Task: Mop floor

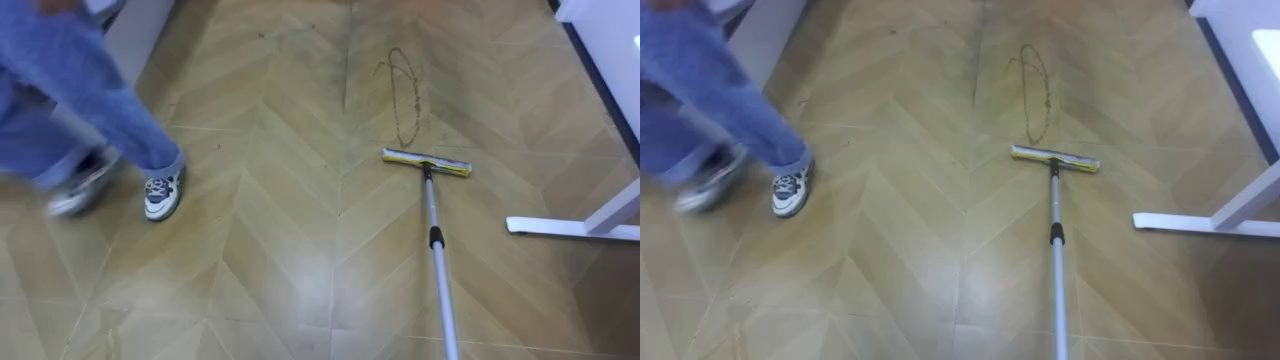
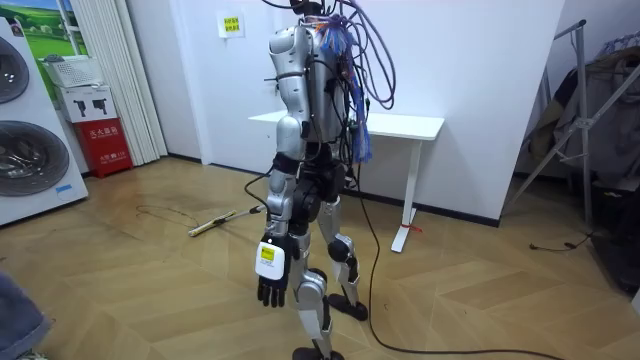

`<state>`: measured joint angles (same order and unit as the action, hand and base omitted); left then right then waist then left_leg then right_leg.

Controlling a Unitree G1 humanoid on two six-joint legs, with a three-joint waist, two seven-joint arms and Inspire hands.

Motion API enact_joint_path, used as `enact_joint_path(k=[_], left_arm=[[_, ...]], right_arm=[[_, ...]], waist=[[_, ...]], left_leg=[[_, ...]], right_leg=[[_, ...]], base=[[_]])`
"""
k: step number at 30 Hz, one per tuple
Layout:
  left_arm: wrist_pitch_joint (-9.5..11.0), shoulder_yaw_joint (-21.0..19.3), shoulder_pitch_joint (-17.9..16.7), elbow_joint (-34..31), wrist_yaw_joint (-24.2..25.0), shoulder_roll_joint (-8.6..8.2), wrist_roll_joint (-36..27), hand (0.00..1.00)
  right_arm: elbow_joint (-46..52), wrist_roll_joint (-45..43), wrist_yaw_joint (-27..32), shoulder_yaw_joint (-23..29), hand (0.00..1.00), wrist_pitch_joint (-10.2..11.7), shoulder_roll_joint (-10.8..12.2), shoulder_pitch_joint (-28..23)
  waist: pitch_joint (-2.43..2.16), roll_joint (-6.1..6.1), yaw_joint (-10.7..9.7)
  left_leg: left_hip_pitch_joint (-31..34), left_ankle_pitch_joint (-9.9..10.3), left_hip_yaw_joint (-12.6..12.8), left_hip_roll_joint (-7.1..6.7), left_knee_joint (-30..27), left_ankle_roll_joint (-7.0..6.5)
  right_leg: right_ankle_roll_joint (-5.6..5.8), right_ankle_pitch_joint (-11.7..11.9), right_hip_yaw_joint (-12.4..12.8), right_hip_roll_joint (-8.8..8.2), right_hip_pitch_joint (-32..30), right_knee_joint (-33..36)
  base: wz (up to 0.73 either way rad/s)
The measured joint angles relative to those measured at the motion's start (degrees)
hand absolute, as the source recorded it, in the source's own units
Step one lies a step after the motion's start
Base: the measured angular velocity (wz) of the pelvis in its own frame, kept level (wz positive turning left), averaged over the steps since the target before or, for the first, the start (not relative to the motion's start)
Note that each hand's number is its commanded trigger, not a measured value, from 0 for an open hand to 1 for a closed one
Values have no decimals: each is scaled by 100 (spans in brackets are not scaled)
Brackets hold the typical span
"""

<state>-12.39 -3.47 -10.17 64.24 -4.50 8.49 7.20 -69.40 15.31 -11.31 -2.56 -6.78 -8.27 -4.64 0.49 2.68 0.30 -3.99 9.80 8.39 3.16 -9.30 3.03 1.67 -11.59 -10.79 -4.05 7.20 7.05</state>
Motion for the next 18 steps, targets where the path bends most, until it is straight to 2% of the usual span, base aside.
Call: enact_joint_path(k=[5, 10, 13, 18], left_arm=[[-41, -87, -171, 3, 121, -6, 276, 0], [-194, -82, -238, 57, 163, -75, 435, 0], [-258, -62, -247, 66, 199, -94, 434, 0], [-198, -62, 96, 261, 235, -93, 417, 0]], right_arm=[[55, 35, -12, 1, 100, -37, -33, -73], [13, 116, 34, -8, 100, -78, 3, -55], [11, 113, 43, -37, 100, -87, 17, -45], [-70, 232, 128, -78, 100, -71, 9, 70]], waist=[[-3, -2, 22], [-39, -14, 42], [-59, 24, 45], [-54, -5, -11]], left_leg=[[-10, 45, -5, 7, -10, 17], [49, 88, -11, 3, -32, -19], [123, 89, -21, 3, -85, -20], [655, 96, -121, 19, -427, -28]], right_leg=[[1, -2, 13, 7, 9, 4], [14, -9, 14, 1, -37, 10], [15, -10, 112, 7, -88, 22], [3, -4, -42, -3, -442, 185]], base=[[0], [3], [1], [16]])
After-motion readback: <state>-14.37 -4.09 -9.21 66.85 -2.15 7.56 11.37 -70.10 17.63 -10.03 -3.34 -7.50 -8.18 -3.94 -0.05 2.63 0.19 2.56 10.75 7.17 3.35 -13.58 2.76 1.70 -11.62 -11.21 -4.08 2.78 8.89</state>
